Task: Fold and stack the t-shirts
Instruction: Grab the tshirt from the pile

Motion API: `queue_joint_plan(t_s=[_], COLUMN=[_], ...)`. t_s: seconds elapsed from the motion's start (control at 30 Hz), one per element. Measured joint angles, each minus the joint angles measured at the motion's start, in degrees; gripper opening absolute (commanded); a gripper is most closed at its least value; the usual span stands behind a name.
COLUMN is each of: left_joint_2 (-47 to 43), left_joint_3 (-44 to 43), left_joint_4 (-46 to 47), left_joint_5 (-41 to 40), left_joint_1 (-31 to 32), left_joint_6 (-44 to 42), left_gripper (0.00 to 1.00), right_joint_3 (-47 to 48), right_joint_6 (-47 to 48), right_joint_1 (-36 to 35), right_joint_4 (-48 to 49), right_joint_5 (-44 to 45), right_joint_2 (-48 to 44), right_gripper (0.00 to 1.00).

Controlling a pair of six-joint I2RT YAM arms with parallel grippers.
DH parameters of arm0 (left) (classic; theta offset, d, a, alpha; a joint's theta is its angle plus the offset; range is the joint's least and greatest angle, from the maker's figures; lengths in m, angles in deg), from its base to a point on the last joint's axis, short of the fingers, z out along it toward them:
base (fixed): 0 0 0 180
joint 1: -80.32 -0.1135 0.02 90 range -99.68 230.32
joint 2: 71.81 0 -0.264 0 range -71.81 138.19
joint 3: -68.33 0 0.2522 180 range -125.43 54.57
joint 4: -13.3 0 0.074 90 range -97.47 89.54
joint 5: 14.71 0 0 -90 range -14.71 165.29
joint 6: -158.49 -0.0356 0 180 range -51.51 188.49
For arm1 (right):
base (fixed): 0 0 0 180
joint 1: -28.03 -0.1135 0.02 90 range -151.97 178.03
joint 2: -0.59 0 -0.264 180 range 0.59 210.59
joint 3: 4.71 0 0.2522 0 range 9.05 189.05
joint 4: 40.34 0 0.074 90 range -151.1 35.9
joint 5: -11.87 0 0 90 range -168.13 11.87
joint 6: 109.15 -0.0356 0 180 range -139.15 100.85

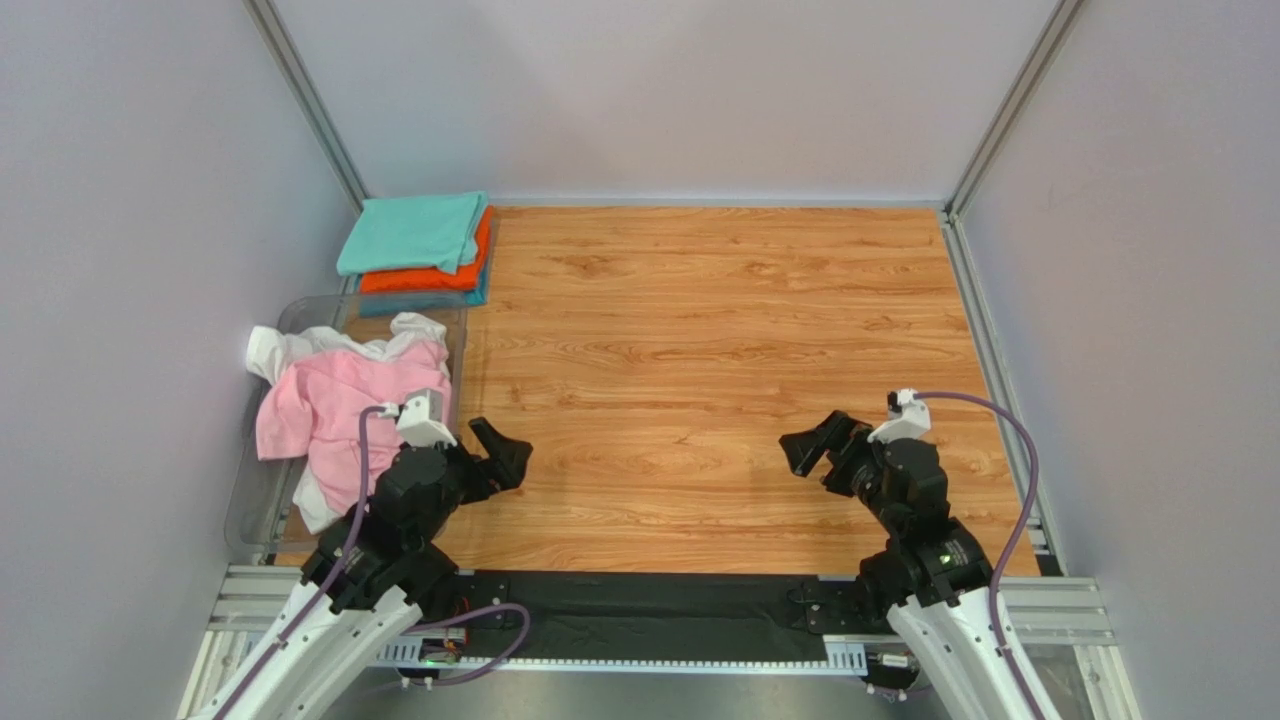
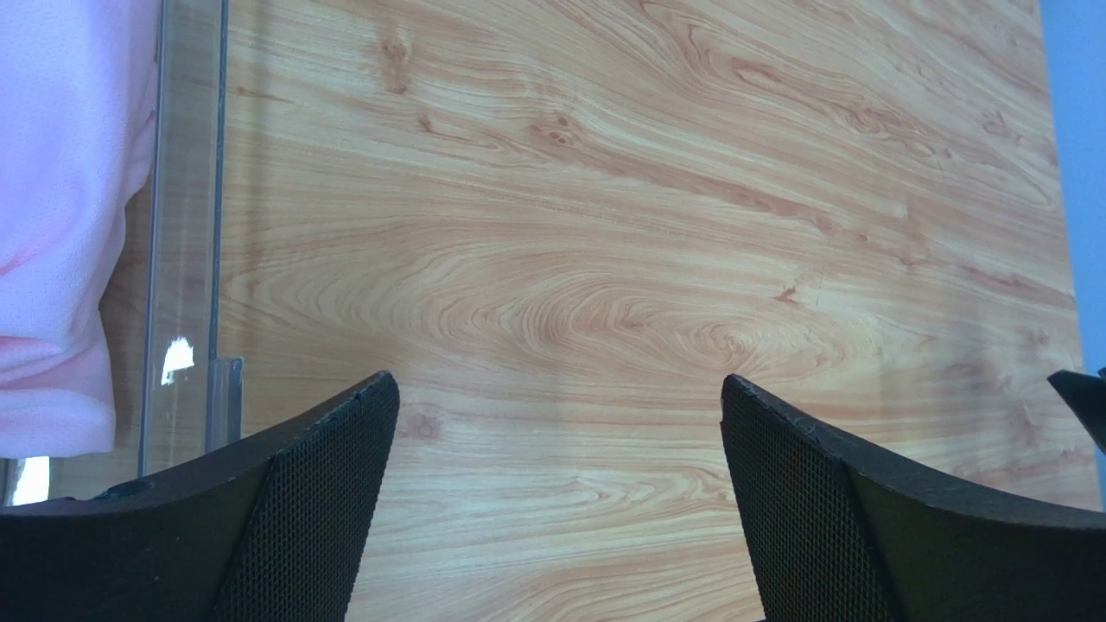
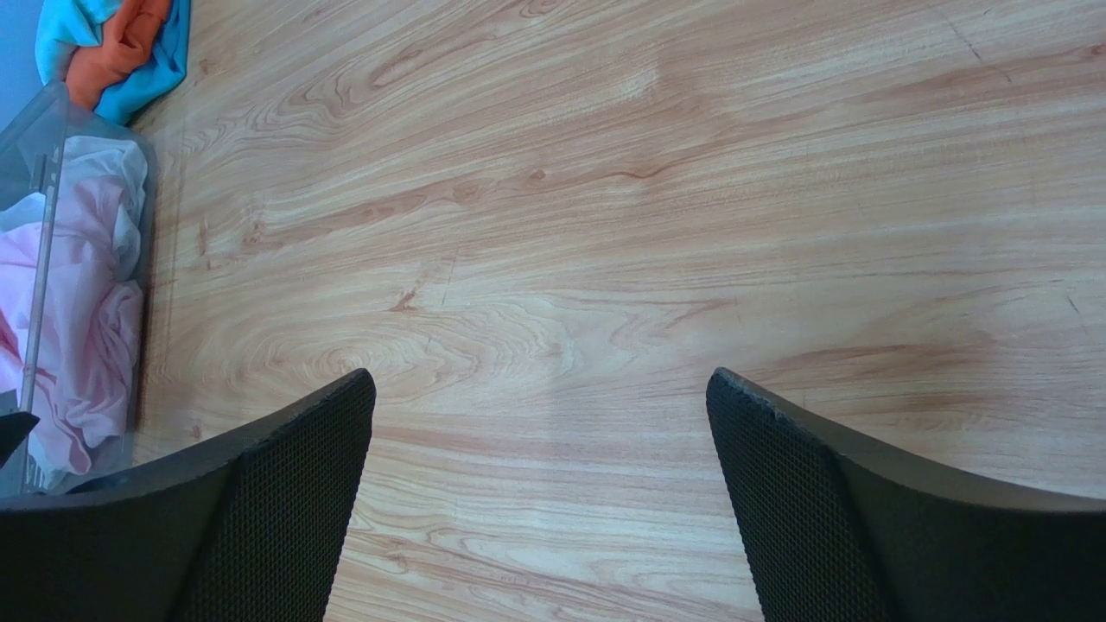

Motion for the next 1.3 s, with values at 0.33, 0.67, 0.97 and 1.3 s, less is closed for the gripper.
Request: queue_joint_plan(t_s=[0.33,0.67,0.97,1.3], left_joint_2=[12.0,35.3,42.8,48.8], left_joint_3=[-3.4,-24.0,-25.8,-15.8], left_joint_4=[2.6,2.4,-2.5,8.1], left_joint_5=[0.7,-2.1,-7.6,-7.6], left_joint_1=[0.0,-9.0,-28.2,-33.1], left_joint_6=[-2.2,-5.8,-4.4,-4.5], left_gripper=[1.0,1.0,1.0,0.88], right_joint_3=[0.0,0.0,0.0,0.0], right_joint_6=[-0.1,-0.1,-0.1,-0.1], right_joint_1=[0.0,0.0,0.0,0.0], right_joint_4=[0.0,0.0,0.3,0.5], right_joint_5=[0.2,0.2,0.2,0.2], right_joint_2=[0.0,0.0,2.2,5.7], right_gripper=[1.0,1.0,1.0,1.0])
